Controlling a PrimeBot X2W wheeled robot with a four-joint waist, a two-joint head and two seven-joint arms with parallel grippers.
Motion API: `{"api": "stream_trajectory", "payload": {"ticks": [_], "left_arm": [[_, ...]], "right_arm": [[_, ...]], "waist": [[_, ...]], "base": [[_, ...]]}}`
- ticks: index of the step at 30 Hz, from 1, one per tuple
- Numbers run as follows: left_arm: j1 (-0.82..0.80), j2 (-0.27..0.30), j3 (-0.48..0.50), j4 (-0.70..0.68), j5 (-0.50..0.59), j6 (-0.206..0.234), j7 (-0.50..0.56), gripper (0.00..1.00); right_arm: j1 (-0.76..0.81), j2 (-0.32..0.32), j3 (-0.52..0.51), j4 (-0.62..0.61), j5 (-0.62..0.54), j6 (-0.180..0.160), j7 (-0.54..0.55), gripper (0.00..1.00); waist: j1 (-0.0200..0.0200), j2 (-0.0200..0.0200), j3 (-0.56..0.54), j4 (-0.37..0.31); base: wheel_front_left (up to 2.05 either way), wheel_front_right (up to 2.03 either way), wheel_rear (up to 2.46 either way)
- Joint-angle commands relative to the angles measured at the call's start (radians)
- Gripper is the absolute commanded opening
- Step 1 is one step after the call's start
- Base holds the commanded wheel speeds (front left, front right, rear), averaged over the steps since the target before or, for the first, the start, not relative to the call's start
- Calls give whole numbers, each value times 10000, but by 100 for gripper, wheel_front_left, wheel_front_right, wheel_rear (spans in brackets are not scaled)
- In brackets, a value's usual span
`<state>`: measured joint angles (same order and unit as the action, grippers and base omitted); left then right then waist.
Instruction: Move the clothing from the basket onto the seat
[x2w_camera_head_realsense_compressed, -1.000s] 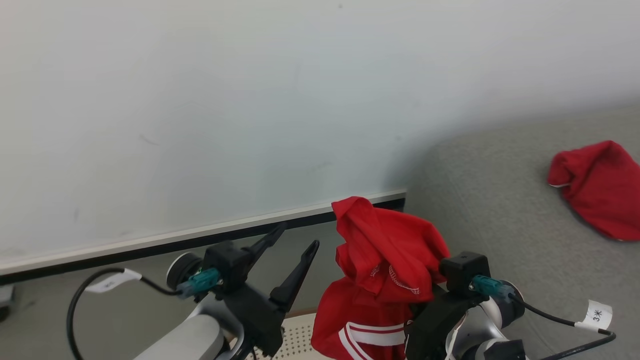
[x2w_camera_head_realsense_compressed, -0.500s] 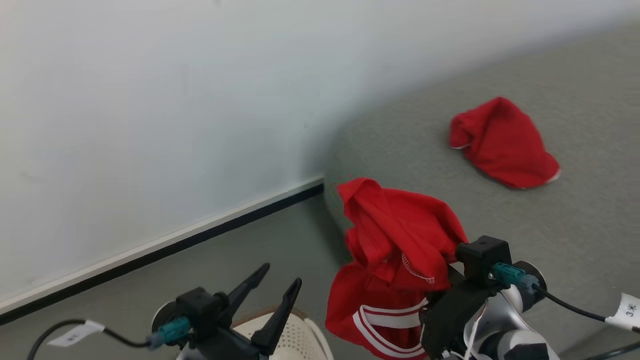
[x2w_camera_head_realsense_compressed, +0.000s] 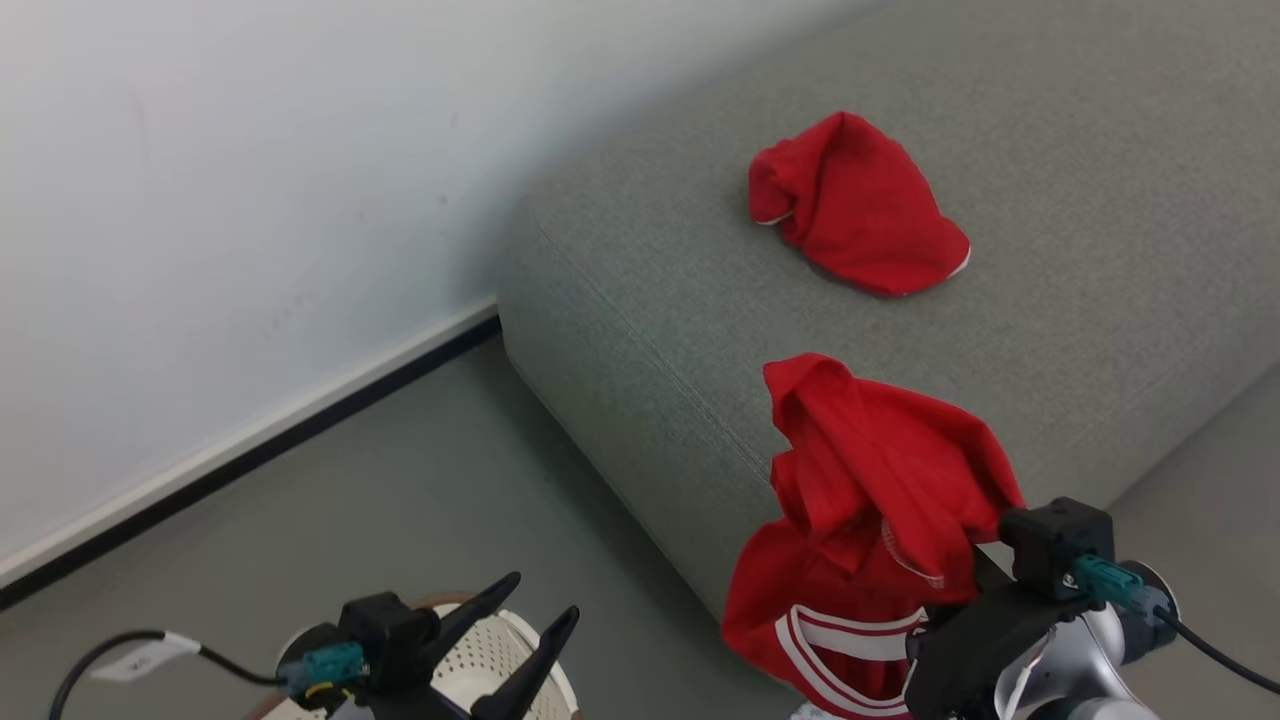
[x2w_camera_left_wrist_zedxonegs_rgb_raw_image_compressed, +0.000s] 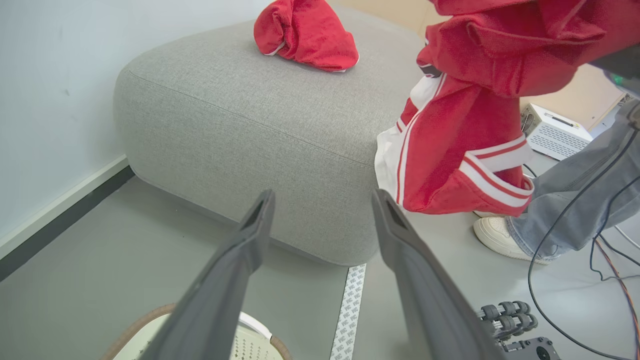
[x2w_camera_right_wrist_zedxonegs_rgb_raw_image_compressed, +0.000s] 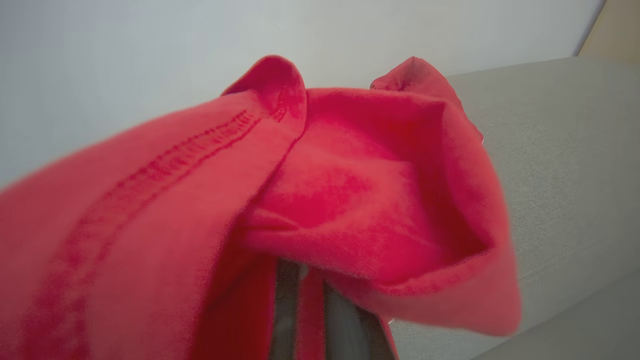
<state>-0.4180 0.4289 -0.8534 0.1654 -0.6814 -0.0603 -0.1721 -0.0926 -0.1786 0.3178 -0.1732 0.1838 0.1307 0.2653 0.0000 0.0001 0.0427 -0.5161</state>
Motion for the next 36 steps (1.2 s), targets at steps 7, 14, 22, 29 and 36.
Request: {"api": "stream_trajectory", "payload": {"ticks": [7, 14, 22, 29, 36], "left_arm": [[-601, 483, 106, -519, -328, 210, 1361, 100], [-813, 849, 267, -1351, -289, 663, 1976, 100], [-844, 1363, 646, -2560, -6, 1508, 2280, 100], [-1303, 1883, 1184, -4033, 454, 2505, 2824, 100], [-1970, 2069, 1353, -5122, 902, 2892, 3392, 100]], "right_arm": [[577, 435, -434, -384, -333, 1, -107, 0], [-101, 446, -285, -332, -304, 1, -174, 0], [-3621, -500, 289, 740, 1093, 1, -44, 0], [-7669, -1773, -382, 3222, 2231, 1, -104, 0], [-10344, -3045, -2083, 5512, 2186, 1, -590, 0]], "waist": [[0, -1, 1169, -485], [0, -1, 1753, -520], [0, -1, 2776, -540], [0, -1, 4454, 198], [0, -1, 5798, 1297]], "base": [[0, 0, 0], [0, 0, 0], [0, 0, 0], [0, 0, 0], [0, 0, 0]]}}
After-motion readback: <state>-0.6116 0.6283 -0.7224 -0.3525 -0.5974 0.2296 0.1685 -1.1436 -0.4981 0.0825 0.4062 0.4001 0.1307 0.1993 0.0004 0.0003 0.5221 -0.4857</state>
